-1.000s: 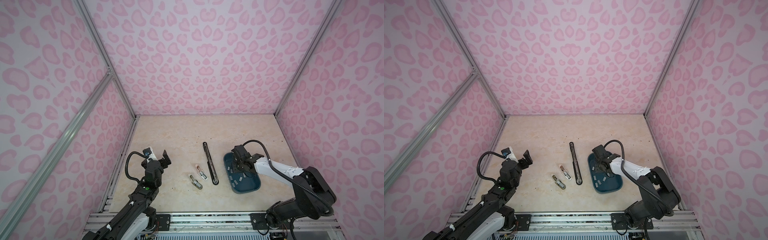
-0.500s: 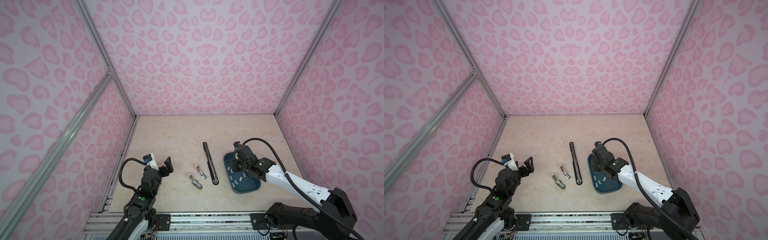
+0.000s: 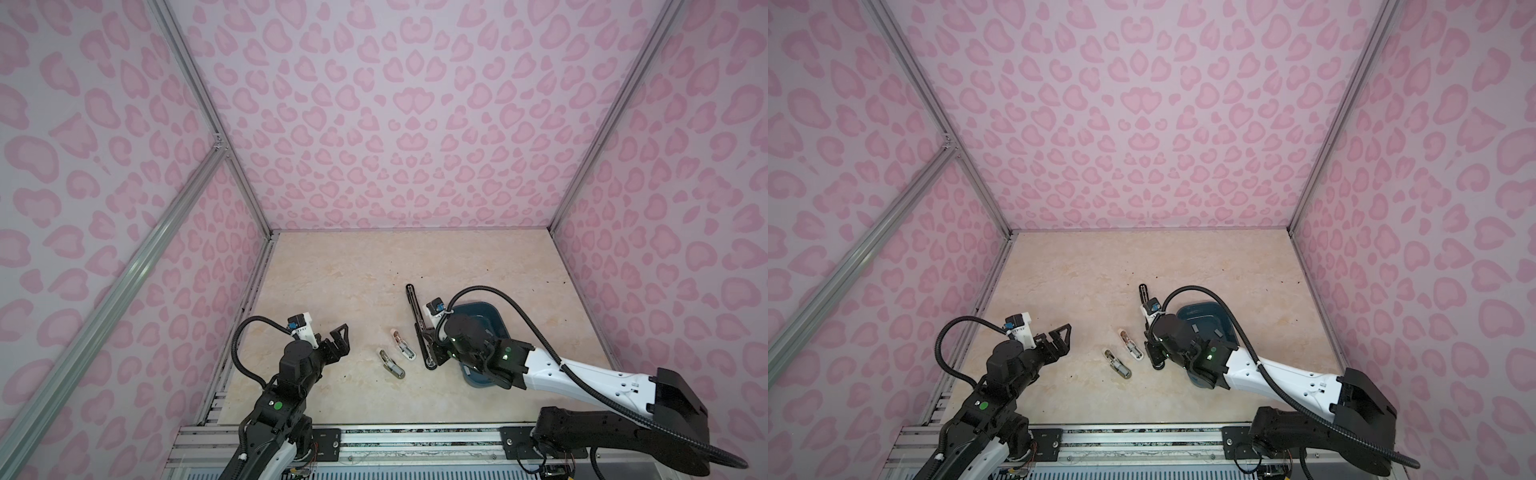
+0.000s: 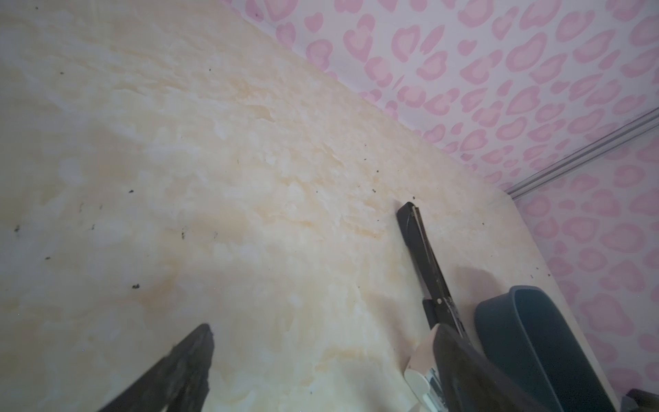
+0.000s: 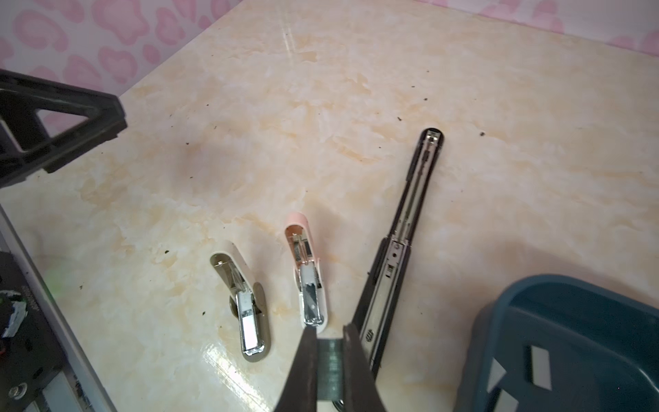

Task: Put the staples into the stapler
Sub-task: 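Lift the strip with the right gripper toward the pink-and-white stapler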

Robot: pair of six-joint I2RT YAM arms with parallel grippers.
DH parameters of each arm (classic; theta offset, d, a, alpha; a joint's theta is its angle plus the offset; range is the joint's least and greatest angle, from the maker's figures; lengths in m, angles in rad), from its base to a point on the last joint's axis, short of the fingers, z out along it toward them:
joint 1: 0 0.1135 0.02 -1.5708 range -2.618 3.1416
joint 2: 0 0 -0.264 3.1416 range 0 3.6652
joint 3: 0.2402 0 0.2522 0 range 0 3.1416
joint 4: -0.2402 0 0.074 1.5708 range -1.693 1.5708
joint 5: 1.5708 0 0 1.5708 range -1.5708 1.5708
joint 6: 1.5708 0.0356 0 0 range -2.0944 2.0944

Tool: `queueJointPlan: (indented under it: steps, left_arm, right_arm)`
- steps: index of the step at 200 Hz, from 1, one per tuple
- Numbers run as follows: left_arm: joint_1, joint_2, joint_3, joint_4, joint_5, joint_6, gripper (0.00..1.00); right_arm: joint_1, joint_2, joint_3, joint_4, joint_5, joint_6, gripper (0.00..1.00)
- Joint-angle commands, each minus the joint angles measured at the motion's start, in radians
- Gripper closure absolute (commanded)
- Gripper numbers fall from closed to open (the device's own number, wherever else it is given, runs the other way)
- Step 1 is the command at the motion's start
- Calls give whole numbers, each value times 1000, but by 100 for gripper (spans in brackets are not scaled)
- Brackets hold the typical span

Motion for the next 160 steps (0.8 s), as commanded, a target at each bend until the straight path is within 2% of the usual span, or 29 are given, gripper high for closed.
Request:
queueJointPlan:
  steps: [1,16,36,66,93,160]
  left_arm:
    - [0,20,3,4,24,16,3]
    - [0,27,-4,18,21,11,3]
    - [0,33,-3,24,31,12,3]
    - [0,32,-10,40,48,22,3]
    - [0,14,-17,45,70,25,3]
    - [0,31,-20,56,91,30,3]
  right_arm:
    - [9,56,-14,141,-30,-105,100]
    - [7,68,-53,230,-36,-123,100]
    - [10,69,-95,334,-100,-177,100]
    - [6,70,-84,282,-99,-194,100]
    - [-10,82,-113,322,-111,-218,100]
    - [-18,203,-62,300,-150,-233,100]
